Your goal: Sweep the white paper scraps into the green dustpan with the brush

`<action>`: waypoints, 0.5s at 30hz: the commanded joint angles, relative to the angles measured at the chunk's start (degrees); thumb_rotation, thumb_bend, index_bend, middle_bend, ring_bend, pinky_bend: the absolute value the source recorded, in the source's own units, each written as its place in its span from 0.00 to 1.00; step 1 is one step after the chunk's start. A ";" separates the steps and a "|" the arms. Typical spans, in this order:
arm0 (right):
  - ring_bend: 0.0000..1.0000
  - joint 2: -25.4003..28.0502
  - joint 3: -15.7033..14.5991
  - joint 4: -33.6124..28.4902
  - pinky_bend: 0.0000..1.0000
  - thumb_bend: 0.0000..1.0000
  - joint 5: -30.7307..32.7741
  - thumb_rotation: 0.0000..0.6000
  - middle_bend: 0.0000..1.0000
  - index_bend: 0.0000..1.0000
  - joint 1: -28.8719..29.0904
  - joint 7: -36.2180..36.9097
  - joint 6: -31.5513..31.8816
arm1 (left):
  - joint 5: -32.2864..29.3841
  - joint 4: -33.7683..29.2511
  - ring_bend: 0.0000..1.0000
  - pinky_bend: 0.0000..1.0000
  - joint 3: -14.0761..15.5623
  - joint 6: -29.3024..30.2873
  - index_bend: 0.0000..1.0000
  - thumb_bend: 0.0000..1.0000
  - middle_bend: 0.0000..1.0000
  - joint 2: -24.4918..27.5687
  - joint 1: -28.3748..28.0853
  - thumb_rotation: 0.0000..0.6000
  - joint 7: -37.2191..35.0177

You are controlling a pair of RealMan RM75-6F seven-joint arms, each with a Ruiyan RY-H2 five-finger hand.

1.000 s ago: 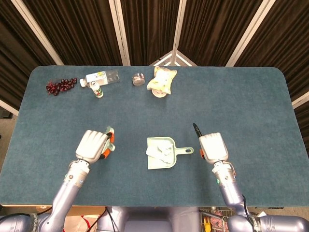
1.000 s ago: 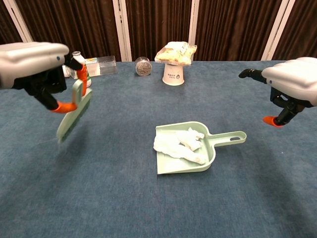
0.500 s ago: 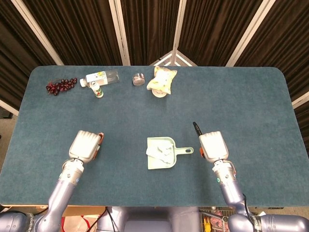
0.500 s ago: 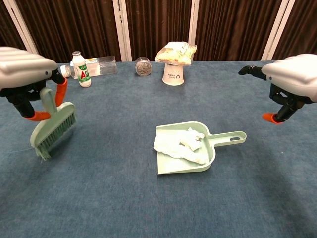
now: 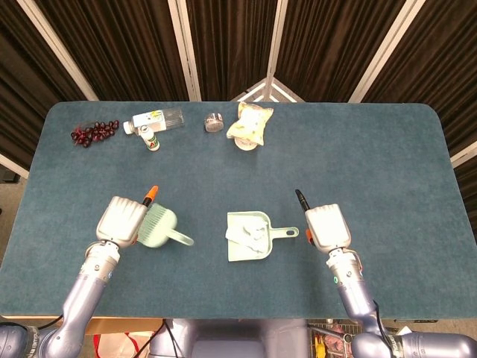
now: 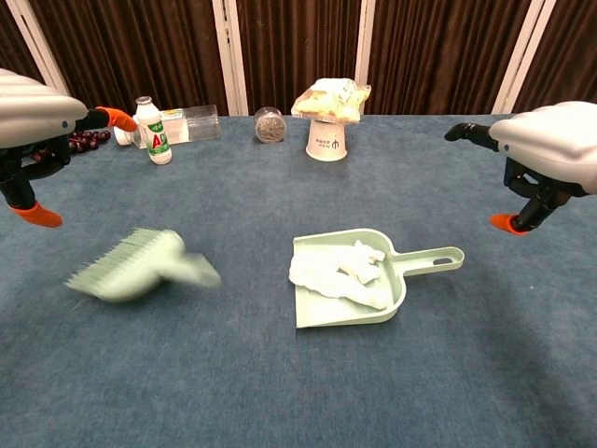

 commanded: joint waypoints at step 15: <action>0.10 7.22 -4.60 -5.71 0.21 0.34 -9.76 1.00 0.18 0.00 -4.52 9.20 -0.19 | 28.72 -1.27 0.21 0.40 9.79 7.55 0.00 0.05 0.06 6.17 16.64 1.00 -35.98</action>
